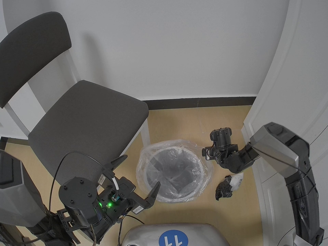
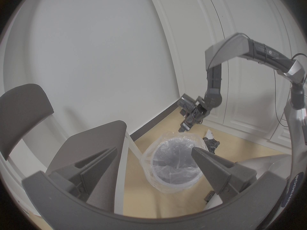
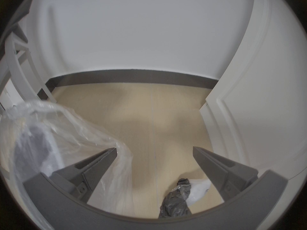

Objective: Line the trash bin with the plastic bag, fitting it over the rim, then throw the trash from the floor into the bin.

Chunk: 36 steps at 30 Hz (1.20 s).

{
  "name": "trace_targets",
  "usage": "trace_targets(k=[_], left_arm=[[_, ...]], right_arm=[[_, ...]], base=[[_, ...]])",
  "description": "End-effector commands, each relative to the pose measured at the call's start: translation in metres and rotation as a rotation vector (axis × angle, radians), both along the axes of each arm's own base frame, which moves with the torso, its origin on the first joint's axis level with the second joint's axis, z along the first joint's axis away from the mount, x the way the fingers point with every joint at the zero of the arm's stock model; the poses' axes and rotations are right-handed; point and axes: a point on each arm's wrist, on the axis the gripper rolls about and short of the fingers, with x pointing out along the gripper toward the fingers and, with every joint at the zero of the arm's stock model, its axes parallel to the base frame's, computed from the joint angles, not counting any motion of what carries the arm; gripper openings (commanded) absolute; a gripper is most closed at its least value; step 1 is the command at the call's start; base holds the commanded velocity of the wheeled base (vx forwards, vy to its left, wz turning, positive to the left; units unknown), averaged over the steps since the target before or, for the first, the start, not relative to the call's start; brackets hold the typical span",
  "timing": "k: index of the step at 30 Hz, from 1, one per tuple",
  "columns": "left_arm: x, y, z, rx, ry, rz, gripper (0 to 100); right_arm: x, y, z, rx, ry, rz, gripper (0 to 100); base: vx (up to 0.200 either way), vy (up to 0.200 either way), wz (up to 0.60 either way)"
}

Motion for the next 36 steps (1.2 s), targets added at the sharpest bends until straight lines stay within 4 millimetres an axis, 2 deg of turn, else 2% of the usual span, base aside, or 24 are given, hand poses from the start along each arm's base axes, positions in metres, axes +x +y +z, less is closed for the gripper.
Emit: trace_targets(k=[1, 3, 4, 5, 7, 8, 10, 12, 18, 24, 26, 36], left_arm=[[0.000, 0.000, 0.002, -0.007, -0.006, 0.000, 100], [0.000, 0.000, 0.003, -0.009, -0.008, 0.000, 100], [0.000, 0.000, 0.003, -0.009, -0.008, 0.000, 100], [-0.001, 0.000, 0.003, -0.012, -0.010, -0.001, 100], [-0.001, 0.000, 0.003, -0.012, -0.010, -0.003, 100], [-0.002, 0.000, 0.005, -0.015, -0.013, -0.007, 100], [-0.003, -0.001, 0.005, -0.016, -0.016, -0.011, 100], [-0.006, 0.000, 0.007, -0.019, -0.018, -0.018, 100], [-0.005, -0.001, 0.007, -0.021, -0.020, -0.018, 100], [-0.006, -0.002, 0.008, -0.022, -0.022, -0.022, 100], [-0.006, -0.002, 0.007, -0.021, -0.021, -0.022, 100], [-0.005, -0.003, 0.006, -0.019, -0.019, -0.022, 100]], right_arm=[[-0.027, -0.012, 0.079, 0.014, -0.080, 0.005, 100], [-0.038, -0.013, 0.094, 0.005, -0.093, 0.020, 100], [-0.039, -0.012, 0.094, 0.004, -0.091, 0.021, 100], [-0.049, -0.010, 0.104, 0.001, -0.094, 0.041, 100], [-0.058, -0.005, 0.107, 0.000, -0.088, 0.061, 100], [-0.072, 0.007, 0.104, -0.010, -0.064, 0.100, 100], [-0.078, 0.012, 0.101, -0.016, -0.051, 0.119, 100], [-0.092, 0.034, 0.079, -0.047, 0.020, 0.181, 100], [-0.095, 0.057, 0.053, -0.054, 0.111, 0.204, 100], [-0.095, 0.061, 0.032, -0.090, 0.189, 0.207, 100], [-0.086, 0.059, 0.016, -0.098, 0.208, 0.191, 100], [-0.050, 0.045, -0.034, -0.133, 0.239, 0.107, 100]], base=[[0.000, 0.000, 0.00], [0.000, 0.000, 0.00], [0.000, 0.000, 0.00], [0.000, 0.000, 0.00], [0.000, 0.000, 0.00], [0.000, 0.000, 0.00], [0.000, 0.000, 0.00], [0.000, 0.000, 0.00], [0.000, 0.000, 0.00], [0.000, 0.000, 0.00], [0.000, 0.000, 0.00], [0.000, 0.000, 0.00]])
